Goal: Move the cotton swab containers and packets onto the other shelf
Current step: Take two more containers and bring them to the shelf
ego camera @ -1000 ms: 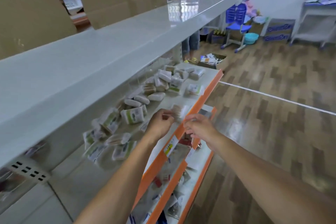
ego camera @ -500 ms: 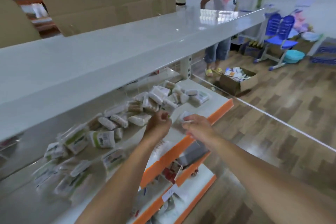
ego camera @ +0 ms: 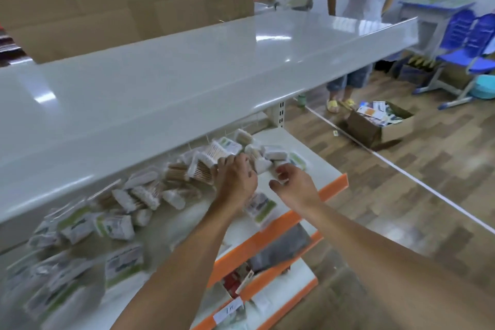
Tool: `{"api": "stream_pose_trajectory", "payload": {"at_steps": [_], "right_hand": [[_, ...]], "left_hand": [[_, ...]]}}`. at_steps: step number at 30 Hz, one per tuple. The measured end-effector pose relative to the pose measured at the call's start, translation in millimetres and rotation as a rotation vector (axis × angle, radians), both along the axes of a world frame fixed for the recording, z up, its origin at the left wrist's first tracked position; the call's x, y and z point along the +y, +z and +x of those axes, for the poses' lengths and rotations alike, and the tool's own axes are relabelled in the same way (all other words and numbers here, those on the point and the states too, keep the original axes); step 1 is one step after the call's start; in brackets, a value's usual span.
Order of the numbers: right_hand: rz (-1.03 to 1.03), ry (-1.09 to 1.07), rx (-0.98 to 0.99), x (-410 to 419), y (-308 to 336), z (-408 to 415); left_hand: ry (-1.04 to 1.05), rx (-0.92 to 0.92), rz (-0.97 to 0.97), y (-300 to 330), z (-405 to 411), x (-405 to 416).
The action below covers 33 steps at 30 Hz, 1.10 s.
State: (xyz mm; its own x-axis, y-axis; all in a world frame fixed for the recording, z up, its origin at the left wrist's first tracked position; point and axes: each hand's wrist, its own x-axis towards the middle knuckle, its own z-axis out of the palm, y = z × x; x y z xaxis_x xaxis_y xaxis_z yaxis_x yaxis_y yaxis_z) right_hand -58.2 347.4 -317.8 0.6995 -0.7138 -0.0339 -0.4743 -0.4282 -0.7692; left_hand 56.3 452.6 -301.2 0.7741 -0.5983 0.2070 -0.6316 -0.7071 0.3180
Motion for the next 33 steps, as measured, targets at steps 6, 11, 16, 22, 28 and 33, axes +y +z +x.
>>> {"api": "stream_pose_trajectory", "payload": {"at_steps": [6,11,16,22,28,33], "right_hand": [[-0.135,0.033,-0.022,-18.8,-9.9,35.1],[-0.198,0.047,-0.01,-24.8,-16.6,58.4],[-0.202,0.037,0.034,-25.8,-24.5,73.3],[-0.219,-0.026,0.091,-21.5,-28.3,79.5],[-0.097,-0.054,0.045,-19.9,-24.8,78.5],[0.181,-0.065,-0.111,-22.1,-12.0,73.0]], "left_hand": [[0.001,-0.157,0.181,-14.7,32.5,-20.7],[0.016,-0.2,0.329,-18.3,43.4,-21.7],[0.024,-0.15,0.501,-10.6,45.6,-16.6],[-0.059,0.047,0.396,1.9,52.6,-5.9],[-0.067,0.401,-0.08,20.3,53.8,13.7],[-0.025,0.508,-0.387,32.7,59.4,28.2]]}}
